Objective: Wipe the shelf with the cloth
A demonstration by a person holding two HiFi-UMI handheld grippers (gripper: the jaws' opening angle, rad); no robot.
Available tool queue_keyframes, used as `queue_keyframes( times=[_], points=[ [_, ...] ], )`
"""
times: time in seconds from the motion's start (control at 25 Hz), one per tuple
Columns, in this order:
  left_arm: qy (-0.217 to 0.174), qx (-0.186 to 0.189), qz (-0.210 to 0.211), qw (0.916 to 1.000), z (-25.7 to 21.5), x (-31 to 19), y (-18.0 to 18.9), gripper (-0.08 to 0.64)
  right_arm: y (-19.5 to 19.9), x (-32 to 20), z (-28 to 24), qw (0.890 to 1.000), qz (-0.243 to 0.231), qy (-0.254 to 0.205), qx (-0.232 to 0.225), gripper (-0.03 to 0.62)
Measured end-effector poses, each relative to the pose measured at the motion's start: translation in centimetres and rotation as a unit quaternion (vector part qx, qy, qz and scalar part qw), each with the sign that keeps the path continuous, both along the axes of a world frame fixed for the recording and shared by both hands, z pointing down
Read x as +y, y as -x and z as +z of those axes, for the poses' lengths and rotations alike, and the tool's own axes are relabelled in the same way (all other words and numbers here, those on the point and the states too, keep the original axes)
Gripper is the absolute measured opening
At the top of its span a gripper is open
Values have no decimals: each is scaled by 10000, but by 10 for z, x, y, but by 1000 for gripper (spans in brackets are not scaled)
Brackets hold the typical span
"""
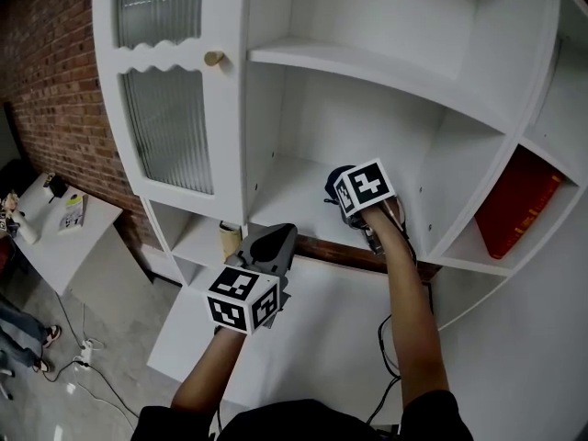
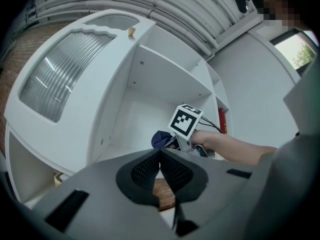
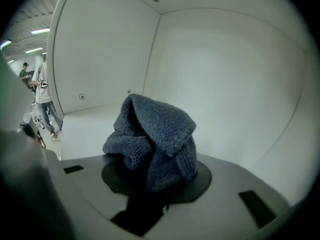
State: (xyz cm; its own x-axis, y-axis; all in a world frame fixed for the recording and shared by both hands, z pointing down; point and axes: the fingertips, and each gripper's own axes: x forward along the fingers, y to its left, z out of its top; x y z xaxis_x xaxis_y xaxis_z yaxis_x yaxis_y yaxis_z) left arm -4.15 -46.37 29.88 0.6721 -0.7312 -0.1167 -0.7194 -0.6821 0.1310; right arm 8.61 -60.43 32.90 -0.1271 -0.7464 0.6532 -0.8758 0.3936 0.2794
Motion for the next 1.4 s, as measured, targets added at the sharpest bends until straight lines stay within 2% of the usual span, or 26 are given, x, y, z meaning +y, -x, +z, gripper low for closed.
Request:
queue_keyframes(
  times=[0.28, 0.52, 0.72, 0.92, 1.08, 1.4],
  points=[
    [73, 40, -424, 9991, 4, 0, 43, 15, 63, -16, 0, 9991, -415, -80, 34, 140],
    [-17, 38, -735, 9973, -2, 3, 74, 15, 117, -26, -1, 9968, -790, -145, 36, 140],
    [54, 57, -923, 9957, 4, 2, 94, 15, 151, -29, -1, 9945, -1035, -168, 73, 140],
    [81, 81, -983, 9951, 8, 0, 101, 15, 153, -30, -1, 9944, -1050, -114, -69, 141],
    [95, 102, -997, 9949, 8, -1, 102, 15, 153, -26, -2, 9936, -1116, -184, 32, 141],
    [43, 98, -1046, 9945, 3, 4, 101, 15, 145, 3, -29, 9879, -1265, -827, -343, 140]
  ],
)
